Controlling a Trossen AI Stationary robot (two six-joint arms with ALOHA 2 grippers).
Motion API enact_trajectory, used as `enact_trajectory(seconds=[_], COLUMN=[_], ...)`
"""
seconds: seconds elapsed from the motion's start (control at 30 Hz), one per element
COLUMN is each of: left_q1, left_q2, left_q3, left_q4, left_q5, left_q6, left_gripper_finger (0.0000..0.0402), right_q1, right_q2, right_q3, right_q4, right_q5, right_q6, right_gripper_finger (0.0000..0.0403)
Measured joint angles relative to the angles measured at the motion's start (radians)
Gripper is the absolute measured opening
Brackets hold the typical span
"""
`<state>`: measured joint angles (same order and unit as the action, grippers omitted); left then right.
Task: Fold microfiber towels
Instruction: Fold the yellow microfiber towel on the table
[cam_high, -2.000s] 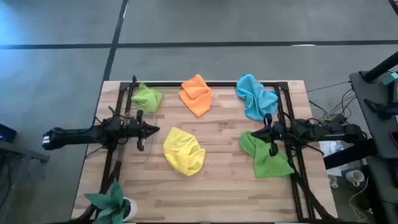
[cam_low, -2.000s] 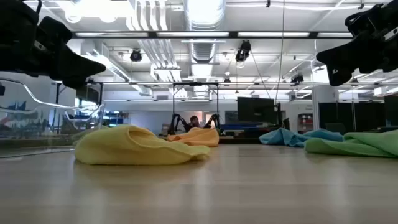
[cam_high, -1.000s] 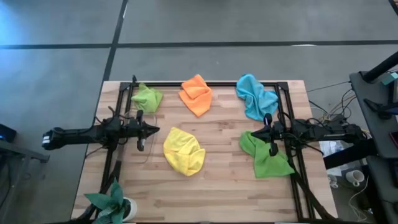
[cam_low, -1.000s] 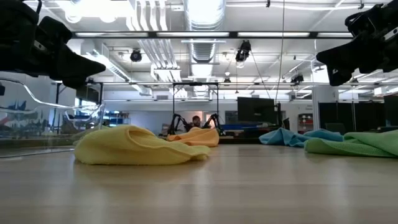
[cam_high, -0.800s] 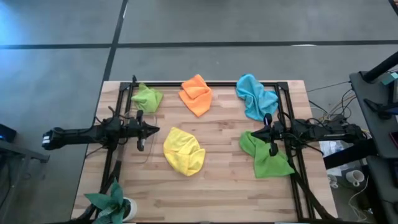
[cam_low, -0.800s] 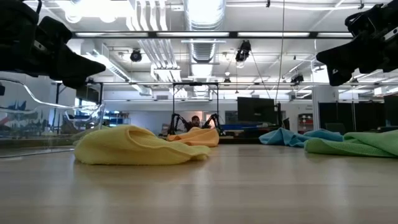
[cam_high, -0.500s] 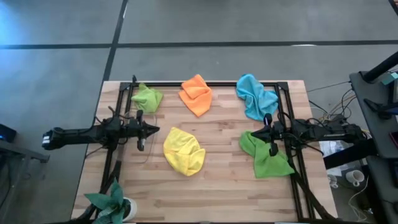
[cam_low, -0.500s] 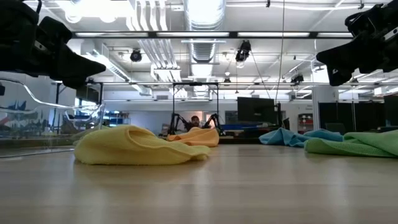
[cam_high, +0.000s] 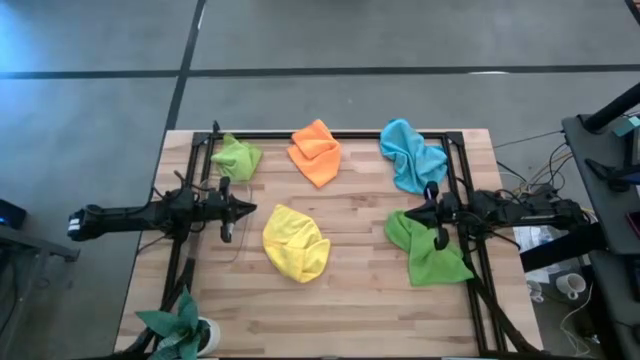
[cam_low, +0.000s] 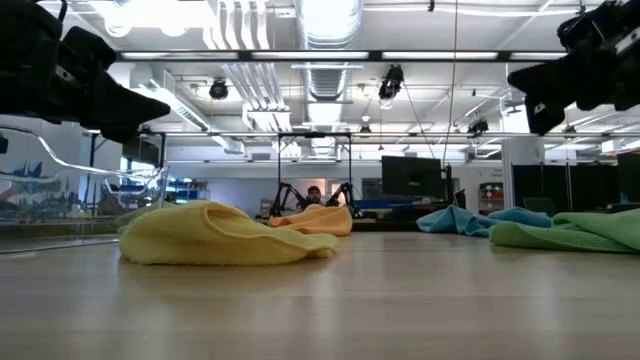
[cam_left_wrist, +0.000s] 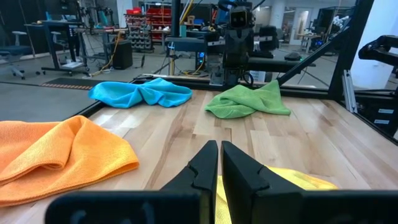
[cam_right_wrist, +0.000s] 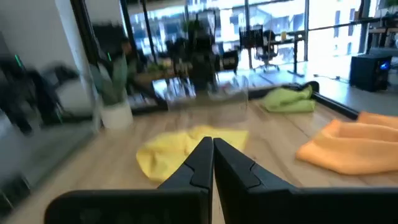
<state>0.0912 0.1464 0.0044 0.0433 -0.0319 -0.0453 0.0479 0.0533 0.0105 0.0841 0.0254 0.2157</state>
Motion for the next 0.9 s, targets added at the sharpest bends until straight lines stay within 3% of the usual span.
enact_trajectory(seconds=[0.07,0.27,0.43,0.63,0.9], left_q1=[0.000,0.000,0.000,0.000,0.000], left_q2=[0.000,0.000,0.000,0.000,0.000], left_q3=[0.000,0.000,0.000,0.000,0.000], left_q4=[0.000,0.000,0.000,0.001,0.002], left_q5=[0.000,0.003,0.004,0.003,0.003], left_q6=[0.000,0.000,0.000,0.014,0.028], left_gripper_finger=[0.0007,0.0007,0.0007,0.0007,0.0007], right_q1=[0.000,0.003,0.045,0.144,0.257], right_q2=[0.000,0.042,0.189,0.557,1.240], right_q3=[0.000,0.000,0.009,0.141,0.539], right_q4=[0.010,0.148,0.270,0.345,0.371], right_q5=[0.000,0.048,0.055,0.057,0.080], right_q6=[0.115,0.263,0.254,0.222,0.115], right_gripper_finger=[0.0009,0.0009,0.0009,0.0009,0.0009])
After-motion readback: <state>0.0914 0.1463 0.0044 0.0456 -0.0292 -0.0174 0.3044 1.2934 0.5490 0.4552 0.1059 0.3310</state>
